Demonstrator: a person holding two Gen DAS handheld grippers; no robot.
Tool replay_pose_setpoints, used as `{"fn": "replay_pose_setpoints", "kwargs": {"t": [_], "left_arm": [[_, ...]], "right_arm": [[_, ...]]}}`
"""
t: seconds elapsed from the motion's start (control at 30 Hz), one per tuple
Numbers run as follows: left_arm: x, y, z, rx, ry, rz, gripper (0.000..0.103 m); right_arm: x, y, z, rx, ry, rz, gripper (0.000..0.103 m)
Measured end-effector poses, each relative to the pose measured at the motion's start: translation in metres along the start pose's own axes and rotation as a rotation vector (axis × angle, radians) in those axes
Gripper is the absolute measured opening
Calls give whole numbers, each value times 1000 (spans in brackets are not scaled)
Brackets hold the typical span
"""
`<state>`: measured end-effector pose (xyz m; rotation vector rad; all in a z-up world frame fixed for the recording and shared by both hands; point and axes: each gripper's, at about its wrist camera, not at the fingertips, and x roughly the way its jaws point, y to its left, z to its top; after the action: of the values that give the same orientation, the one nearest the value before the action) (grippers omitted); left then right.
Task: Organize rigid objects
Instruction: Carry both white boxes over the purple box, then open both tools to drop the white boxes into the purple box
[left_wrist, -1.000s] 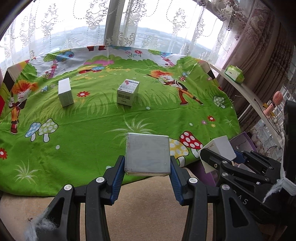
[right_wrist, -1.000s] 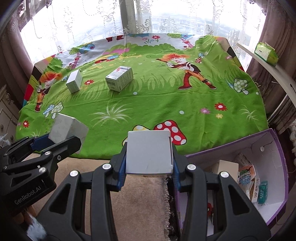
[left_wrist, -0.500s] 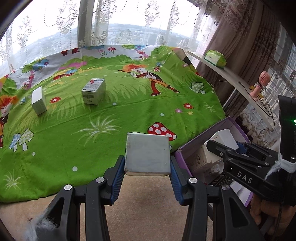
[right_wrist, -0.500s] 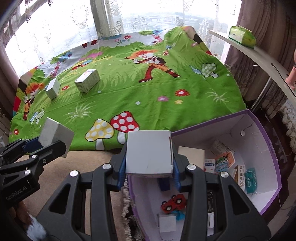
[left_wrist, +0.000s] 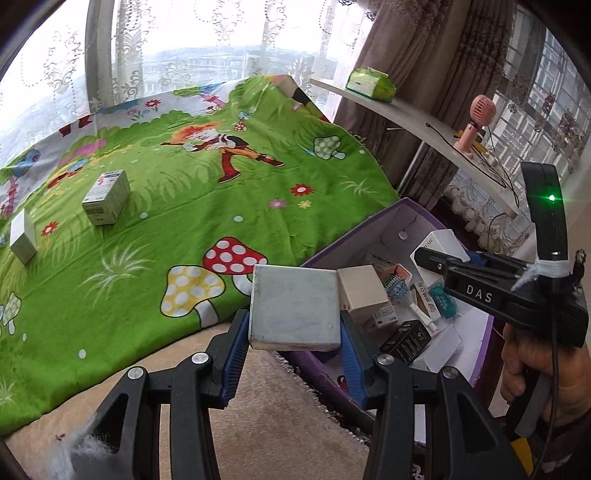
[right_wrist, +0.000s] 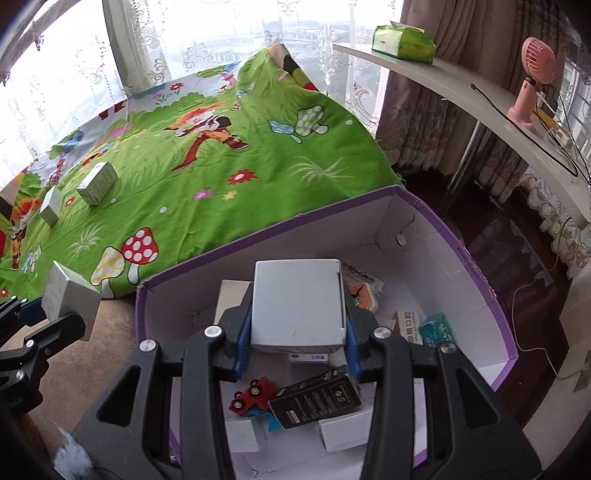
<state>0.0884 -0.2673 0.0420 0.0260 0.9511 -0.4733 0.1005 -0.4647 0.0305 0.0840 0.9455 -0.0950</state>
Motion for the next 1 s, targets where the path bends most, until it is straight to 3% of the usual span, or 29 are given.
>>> {"fn": "replay_pose_setpoints", "kwargs": {"t": [0.33,0.5,0.63,0.8,1.0], "left_arm": [[10,-32,0,84,34,-78,47],[13,-45,0,127,40,-115,48],[13,-47,-2,136,42,-113,59],[13,-43,-1,117,40,-110,59],[11,-37,-1,96,33,-109,59]], "right_arm": [[-4,-35,4,53,-16,-61,44],[-2,-42,5,72,-14,-51,45],[-1,-42,5,82,-10,-54,45],[-1,-42,6,86,-14,-57,57],[-1,-40,6,81,-15,-56,57]]}}
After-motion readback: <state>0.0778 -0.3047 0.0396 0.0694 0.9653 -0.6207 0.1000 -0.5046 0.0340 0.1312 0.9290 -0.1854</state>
